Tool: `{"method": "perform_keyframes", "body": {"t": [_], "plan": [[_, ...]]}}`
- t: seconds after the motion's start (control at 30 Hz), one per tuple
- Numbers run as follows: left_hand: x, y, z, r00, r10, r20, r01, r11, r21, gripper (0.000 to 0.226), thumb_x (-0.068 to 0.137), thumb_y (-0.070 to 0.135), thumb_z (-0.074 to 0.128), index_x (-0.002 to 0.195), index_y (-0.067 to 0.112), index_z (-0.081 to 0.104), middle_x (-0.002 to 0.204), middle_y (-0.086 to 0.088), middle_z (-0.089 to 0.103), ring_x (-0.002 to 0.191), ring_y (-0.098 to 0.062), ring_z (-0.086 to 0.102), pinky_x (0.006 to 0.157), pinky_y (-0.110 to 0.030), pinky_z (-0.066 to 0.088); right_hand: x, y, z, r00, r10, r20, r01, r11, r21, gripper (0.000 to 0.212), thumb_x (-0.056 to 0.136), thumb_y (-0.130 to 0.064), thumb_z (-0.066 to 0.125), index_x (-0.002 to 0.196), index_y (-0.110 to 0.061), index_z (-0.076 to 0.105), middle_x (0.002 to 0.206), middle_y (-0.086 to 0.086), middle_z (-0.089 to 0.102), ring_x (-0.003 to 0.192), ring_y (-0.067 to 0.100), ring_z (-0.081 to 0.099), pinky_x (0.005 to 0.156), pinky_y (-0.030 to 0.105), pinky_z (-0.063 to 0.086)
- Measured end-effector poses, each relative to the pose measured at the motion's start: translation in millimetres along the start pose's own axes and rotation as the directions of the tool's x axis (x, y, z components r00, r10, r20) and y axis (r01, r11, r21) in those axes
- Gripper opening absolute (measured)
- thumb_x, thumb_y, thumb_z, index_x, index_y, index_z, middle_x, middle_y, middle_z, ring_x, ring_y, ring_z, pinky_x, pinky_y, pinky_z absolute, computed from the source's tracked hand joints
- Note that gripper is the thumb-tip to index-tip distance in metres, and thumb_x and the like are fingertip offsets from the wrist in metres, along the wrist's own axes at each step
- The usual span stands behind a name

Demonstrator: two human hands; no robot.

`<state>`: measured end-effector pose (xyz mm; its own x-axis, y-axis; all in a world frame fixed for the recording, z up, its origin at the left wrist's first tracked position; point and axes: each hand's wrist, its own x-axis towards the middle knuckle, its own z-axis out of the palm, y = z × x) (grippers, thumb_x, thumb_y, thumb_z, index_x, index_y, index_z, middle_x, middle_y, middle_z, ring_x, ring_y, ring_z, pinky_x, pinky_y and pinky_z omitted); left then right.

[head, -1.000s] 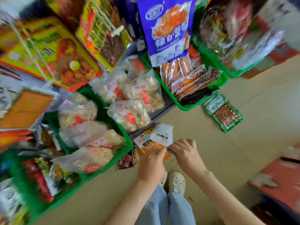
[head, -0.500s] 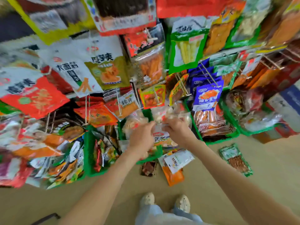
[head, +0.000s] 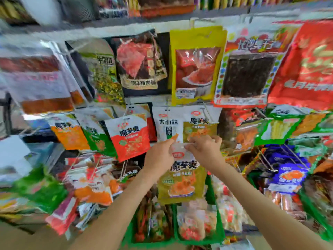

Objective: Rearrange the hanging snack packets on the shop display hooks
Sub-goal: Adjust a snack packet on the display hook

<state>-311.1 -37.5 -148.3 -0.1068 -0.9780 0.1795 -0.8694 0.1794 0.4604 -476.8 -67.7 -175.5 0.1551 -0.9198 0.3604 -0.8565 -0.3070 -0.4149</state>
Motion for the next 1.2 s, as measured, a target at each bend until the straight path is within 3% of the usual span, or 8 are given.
{"method": "perform_keyframes", "body": {"t": [0.3, 0.47, 0.63, 0.73, 0.83, 1.0, 1.1, 1.2], "plan": [[52, -77, -26, 1.0, 0.01, 0.008, -0.009, 0.997, -0.078, 0.026, 0.096, 0.029, 0.047, 0.116, 0.018, 0.061, 0.079, -0.007, 0.068, 0.067, -0.023, 0.062, 0.054, -0.034, 0.045, 54, -50, 45, 0.981, 0.187, -0.05, -0.184, 0.982, 0.049, 0.025, 0.089, -0.039, 0.053, 0.082, -0.019, 0.067, 0.077, -0.008, 0.054, 0.105, 0.02, 0.047, 0.084, 0.03, 0.012], [67, -92, -23, 0.998, 0.062, 0.005, -0.061, 0.987, -0.147, 0.026, 0.097, 0.033, 0.048, 0.105, 0.013, 0.063, 0.059, 0.003, 0.053, 0.045, -0.004, 0.043, 0.04, -0.019, 0.024, 60, -52, 56, 0.961, 0.23, -0.151, -0.223, 0.973, 0.061, 0.031, 0.081, -0.04, 0.048, 0.074, -0.02, 0.071, 0.081, -0.007, 0.066, 0.097, 0.021, 0.053, 0.087, 0.034, 0.016], [68, -108, -15, 0.997, 0.08, 0.003, -0.078, 0.981, -0.179, 0.029, 0.096, 0.036, 0.049, 0.109, 0.014, 0.061, 0.059, 0.002, 0.054, 0.046, -0.007, 0.043, 0.038, -0.019, 0.026, 62, -49, 71, 0.97, 0.197, -0.141, -0.182, 0.977, 0.111, 0.025, 0.082, -0.027, 0.065, 0.057, -0.029, 0.059, 0.063, -0.023, 0.041, 0.085, 0.024, 0.05, 0.084, 0.058, 0.037], [66, -110, -9, 0.996, 0.084, 0.032, -0.074, 0.968, -0.241, 0.027, 0.096, 0.034, 0.05, 0.112, 0.016, 0.061, 0.056, 0.005, 0.05, 0.045, -0.011, 0.044, 0.039, -0.019, 0.029, 56, -46, 75, 0.953, 0.256, -0.164, -0.242, 0.965, 0.097, 0.009, 0.084, -0.024, 0.067, 0.077, -0.018, 0.069, 0.079, -0.009, 0.06, 0.097, 0.024, 0.049, 0.094, 0.041, 0.025], [64, -97, 1, 0.994, 0.105, 0.031, -0.088, 0.933, -0.348, 0.029, 0.096, 0.029, 0.049, 0.12, 0.014, 0.058, 0.069, -0.006, 0.062, 0.059, -0.021, 0.057, 0.054, -0.032, 0.043, 46, -33, 62, 0.905, 0.371, -0.208, -0.344, 0.926, 0.152, 0.013, 0.087, -0.022, 0.062, 0.088, -0.012, 0.071, 0.091, 0.003, 0.064, 0.102, 0.025, 0.047, 0.079, 0.022, 0.015], [62, -55, 30, 0.993, 0.119, -0.016, -0.112, 0.865, -0.488, 0.024, 0.094, 0.021, 0.055, 0.093, -0.002, 0.06, 0.06, -0.007, 0.047, 0.048, -0.005, 0.037, 0.048, -0.017, 0.026, 37, -2, 29, 0.844, 0.482, -0.236, -0.426, 0.869, 0.251, 0.012, 0.088, -0.018, 0.059, 0.082, -0.016, 0.07, 0.085, -0.001, 0.057, 0.097, 0.023, 0.042, 0.085, 0.034, 0.026], [67, -32, 47, 0.997, 0.071, -0.035, -0.079, 0.831, -0.551, 0.02, 0.092, 0.021, 0.058, 0.084, 0.003, 0.062, 0.054, 0.003, 0.043, 0.044, -0.002, 0.036, 0.048, -0.018, 0.025, 35, 15, 16, 0.812, 0.517, -0.27, -0.442, 0.847, 0.294, 0.014, 0.086, -0.012, 0.059, 0.077, -0.018, 0.068, 0.081, -0.003, 0.056, 0.094, 0.02, 0.043, 0.082, 0.025, 0.023], [78, -12, 59, 0.999, 0.02, -0.047, -0.045, 0.785, -0.617, 0.021, 0.093, 0.023, 0.055, 0.08, 0.007, 0.059, 0.056, 0.004, 0.045, 0.046, -0.007, 0.037, 0.048, -0.021, 0.025, 40, 27, 6, 0.757, 0.589, -0.281, -0.481, 0.795, 0.37, 0.01, 0.085, -0.014, 0.061, 0.079, -0.011, 0.068, 0.078, -0.016, 0.047, 0.088, 0.008, 0.037, 0.093, 0.036, 0.03]]}}
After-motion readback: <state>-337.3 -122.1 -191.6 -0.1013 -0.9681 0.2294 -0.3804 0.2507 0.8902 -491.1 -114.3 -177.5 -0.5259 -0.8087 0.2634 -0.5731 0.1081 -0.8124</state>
